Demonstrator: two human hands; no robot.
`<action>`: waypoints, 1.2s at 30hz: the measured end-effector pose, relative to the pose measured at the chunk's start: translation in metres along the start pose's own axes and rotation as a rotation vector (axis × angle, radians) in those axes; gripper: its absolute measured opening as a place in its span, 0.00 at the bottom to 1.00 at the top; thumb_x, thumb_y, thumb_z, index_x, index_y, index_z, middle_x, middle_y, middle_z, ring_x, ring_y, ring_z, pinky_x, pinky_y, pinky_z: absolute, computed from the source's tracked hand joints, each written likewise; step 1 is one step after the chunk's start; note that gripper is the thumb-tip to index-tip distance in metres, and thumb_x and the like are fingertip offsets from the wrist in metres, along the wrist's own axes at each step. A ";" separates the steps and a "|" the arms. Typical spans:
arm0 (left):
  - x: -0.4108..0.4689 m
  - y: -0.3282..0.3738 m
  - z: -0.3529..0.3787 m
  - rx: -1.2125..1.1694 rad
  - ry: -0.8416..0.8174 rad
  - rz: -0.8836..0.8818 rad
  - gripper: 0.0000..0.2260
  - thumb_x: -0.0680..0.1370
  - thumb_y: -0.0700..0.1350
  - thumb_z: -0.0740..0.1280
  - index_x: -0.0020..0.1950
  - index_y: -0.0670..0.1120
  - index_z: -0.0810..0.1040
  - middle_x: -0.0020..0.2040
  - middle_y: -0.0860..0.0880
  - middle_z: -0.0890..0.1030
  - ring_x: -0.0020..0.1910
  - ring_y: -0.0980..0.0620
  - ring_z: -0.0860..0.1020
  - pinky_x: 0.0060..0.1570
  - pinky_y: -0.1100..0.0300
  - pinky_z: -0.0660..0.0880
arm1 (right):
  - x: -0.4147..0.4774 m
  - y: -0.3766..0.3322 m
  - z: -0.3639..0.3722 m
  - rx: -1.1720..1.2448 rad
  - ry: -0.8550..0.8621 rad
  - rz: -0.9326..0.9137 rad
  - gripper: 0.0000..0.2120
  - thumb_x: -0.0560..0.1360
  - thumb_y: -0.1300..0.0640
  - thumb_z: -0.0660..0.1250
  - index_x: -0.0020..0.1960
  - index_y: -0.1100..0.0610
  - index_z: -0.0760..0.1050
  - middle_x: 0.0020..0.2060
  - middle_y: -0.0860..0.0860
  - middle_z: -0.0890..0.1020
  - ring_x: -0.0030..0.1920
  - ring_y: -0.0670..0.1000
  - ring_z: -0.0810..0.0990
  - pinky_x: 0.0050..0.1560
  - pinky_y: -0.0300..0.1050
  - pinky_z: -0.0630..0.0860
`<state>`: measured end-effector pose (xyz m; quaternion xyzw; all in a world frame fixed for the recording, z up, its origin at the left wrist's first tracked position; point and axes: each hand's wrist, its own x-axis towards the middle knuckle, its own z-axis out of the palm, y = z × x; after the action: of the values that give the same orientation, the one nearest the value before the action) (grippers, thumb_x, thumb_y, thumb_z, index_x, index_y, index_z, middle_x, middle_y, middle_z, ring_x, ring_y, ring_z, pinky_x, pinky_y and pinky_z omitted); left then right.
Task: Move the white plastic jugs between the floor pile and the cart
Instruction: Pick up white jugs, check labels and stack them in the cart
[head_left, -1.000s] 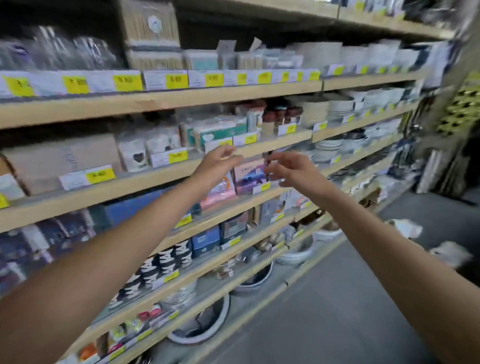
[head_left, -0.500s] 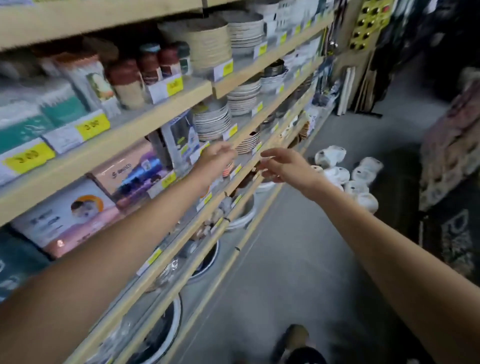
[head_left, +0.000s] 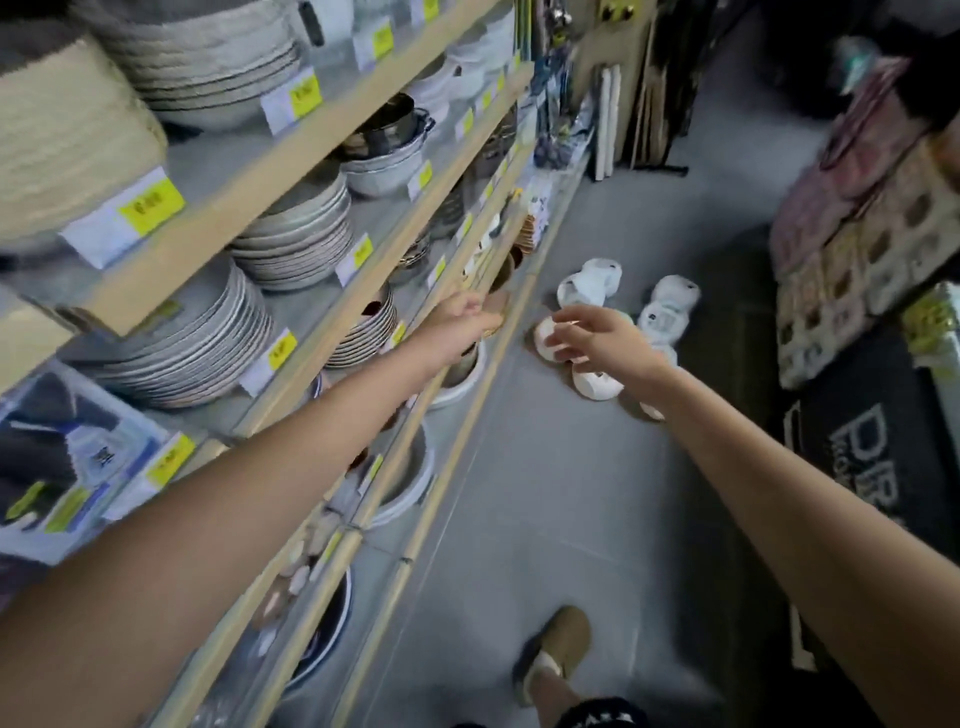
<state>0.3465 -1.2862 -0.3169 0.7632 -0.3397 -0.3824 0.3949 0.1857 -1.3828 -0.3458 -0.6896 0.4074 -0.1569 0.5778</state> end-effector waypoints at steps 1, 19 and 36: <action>0.018 0.011 0.010 0.004 -0.010 -0.002 0.21 0.80 0.45 0.63 0.73 0.45 0.66 0.69 0.47 0.72 0.65 0.51 0.73 0.56 0.60 0.70 | 0.015 0.000 -0.014 -0.007 0.003 0.013 0.08 0.81 0.59 0.60 0.59 0.56 0.73 0.46 0.52 0.81 0.41 0.48 0.79 0.42 0.39 0.73; 0.372 0.103 0.105 -0.016 -0.248 -0.087 0.16 0.80 0.46 0.63 0.68 0.47 0.71 0.54 0.52 0.74 0.53 0.54 0.73 0.37 0.66 0.66 | 0.321 0.023 -0.187 -0.112 0.066 0.148 0.13 0.80 0.57 0.61 0.64 0.58 0.72 0.48 0.51 0.83 0.44 0.46 0.81 0.55 0.49 0.77; 0.690 0.132 0.187 0.001 -0.435 -0.342 0.04 0.80 0.45 0.62 0.46 0.52 0.73 0.50 0.49 0.73 0.50 0.52 0.71 0.38 0.62 0.65 | 0.589 0.108 -0.288 0.050 0.166 0.530 0.15 0.80 0.60 0.61 0.65 0.60 0.72 0.52 0.55 0.82 0.52 0.54 0.80 0.44 0.39 0.75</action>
<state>0.4872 -1.9767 -0.4950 0.7096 -0.2831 -0.5981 0.2419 0.3114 -2.0128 -0.5137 -0.5292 0.6154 -0.0665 0.5803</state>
